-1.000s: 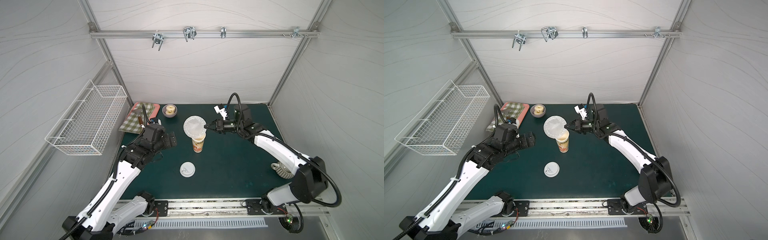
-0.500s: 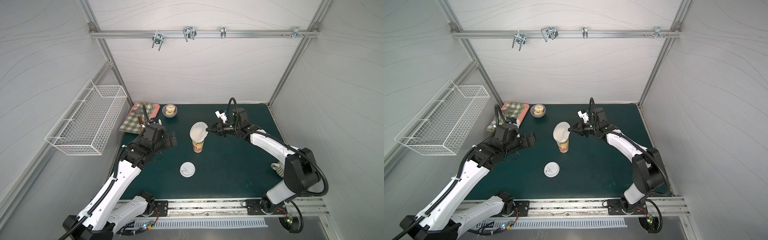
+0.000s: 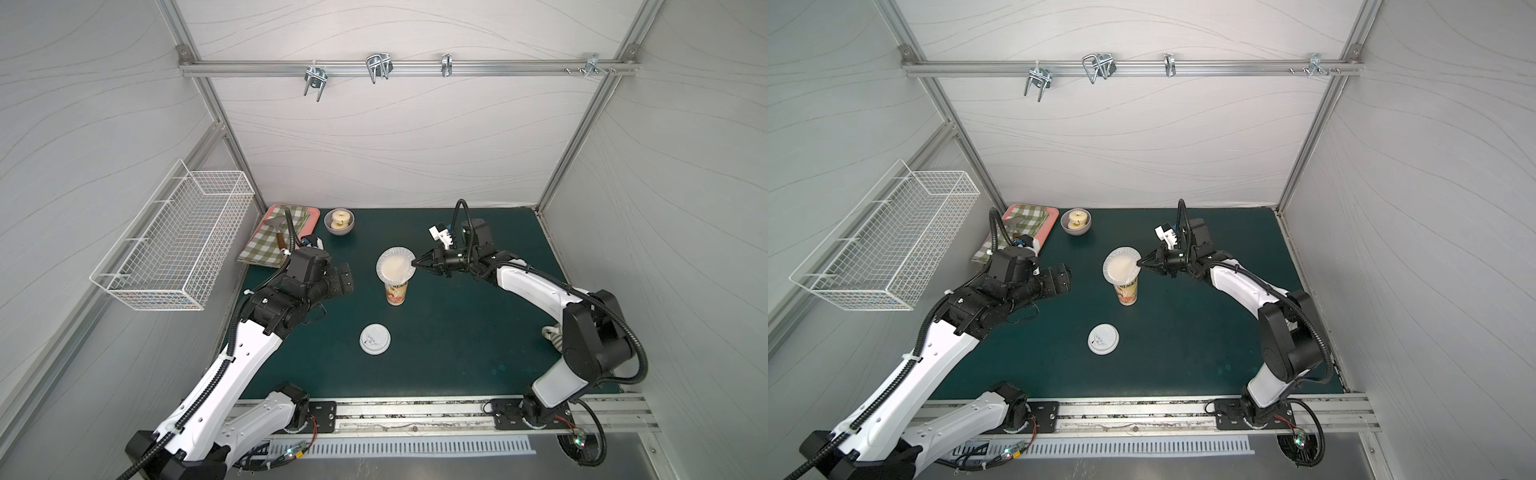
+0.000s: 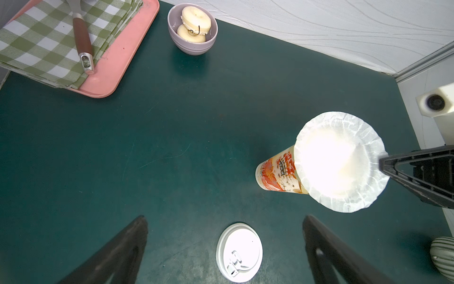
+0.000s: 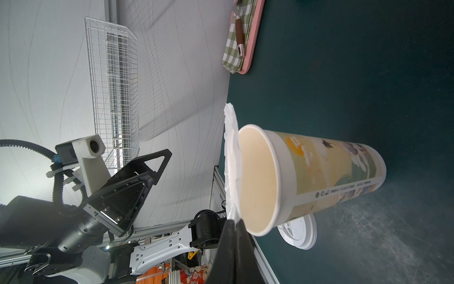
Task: Put the leak-proof paper on the milk tea cups
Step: Place the leak-proof paper at the cup.
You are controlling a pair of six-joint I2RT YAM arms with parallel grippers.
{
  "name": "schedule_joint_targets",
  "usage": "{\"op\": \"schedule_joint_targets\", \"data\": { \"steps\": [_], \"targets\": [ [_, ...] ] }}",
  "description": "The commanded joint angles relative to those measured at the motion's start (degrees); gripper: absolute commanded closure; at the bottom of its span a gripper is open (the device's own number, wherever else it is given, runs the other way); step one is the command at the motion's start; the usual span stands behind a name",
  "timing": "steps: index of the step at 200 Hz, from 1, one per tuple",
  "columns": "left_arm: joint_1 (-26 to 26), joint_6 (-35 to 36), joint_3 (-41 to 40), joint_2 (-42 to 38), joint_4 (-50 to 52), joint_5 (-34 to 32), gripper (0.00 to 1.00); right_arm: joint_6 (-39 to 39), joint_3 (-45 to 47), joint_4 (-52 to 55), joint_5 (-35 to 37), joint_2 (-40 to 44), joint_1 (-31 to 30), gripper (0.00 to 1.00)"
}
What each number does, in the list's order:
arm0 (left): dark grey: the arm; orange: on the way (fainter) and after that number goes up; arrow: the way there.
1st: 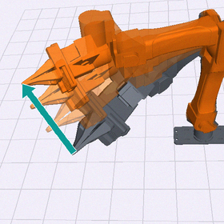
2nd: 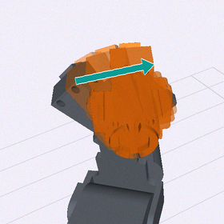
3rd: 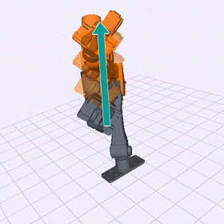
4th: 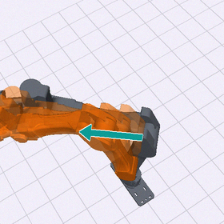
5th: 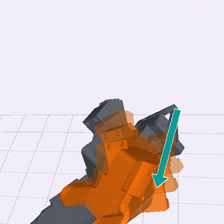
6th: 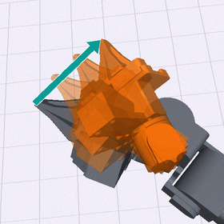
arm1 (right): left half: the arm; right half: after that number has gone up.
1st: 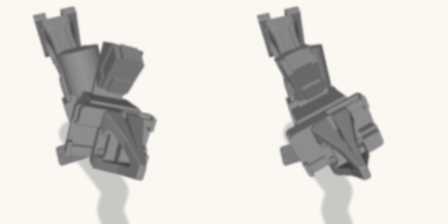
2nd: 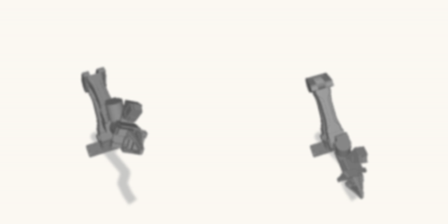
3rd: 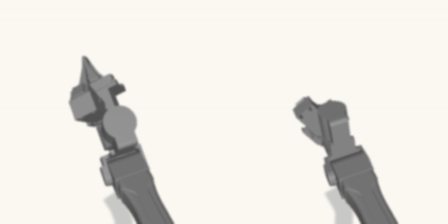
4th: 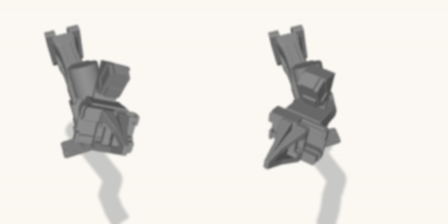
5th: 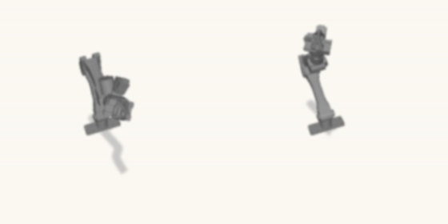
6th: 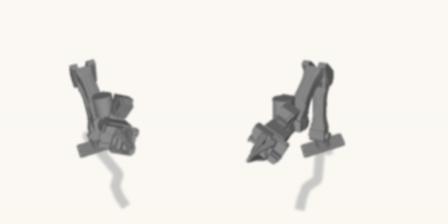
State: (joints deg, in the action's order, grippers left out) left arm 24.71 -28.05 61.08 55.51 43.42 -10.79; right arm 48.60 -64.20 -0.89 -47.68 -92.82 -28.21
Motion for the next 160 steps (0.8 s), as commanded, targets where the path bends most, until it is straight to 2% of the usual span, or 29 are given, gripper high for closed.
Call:
{"op": "schedule_joint_targets", "data": {
  "steps": [1, 81, 93, 111, 126, 160],
  "targets": [
    [0.25, 0.02, 1.59, -0.14, -1.93, -1.13, 0.01, 0.12, 0.13, -0.73, -0.57, -1.08, 0.29, 1.0],
    [0.25, 0.02, 1.5, 0.13, -2.12, -1.34, 0.01, 0.09, 1.09, -0.5, -0.22, -1.67, 1.31, 1.0],
    [0.24, 0.02, 1.5, 0.13, -2.11, -1.39, 0.01, 0.11, 1.19, -0.52, -0.12, -1.84, 1.4, 0.98],
    [0.25, 0.02, 1.59, 0.22, -2.11, -1.34, 0.01, 0.07, 1.28, -0.78, -0.26, -1.78, 1.4, 1.0],
    [0.25, 0.02, 1.5, 0.22, -2.11, -1.36, 0.01, 0.17, 1.19, -0.76, -0.31, -1.73, 1.39, 0.94],
    [0.25, 0.02, 1.5, 0.22, -2.11, -1.4, 0.01, 0.09, 1.1, -0.83, -0.46, -1.83, 1.06, 0.93]
  ]
}}
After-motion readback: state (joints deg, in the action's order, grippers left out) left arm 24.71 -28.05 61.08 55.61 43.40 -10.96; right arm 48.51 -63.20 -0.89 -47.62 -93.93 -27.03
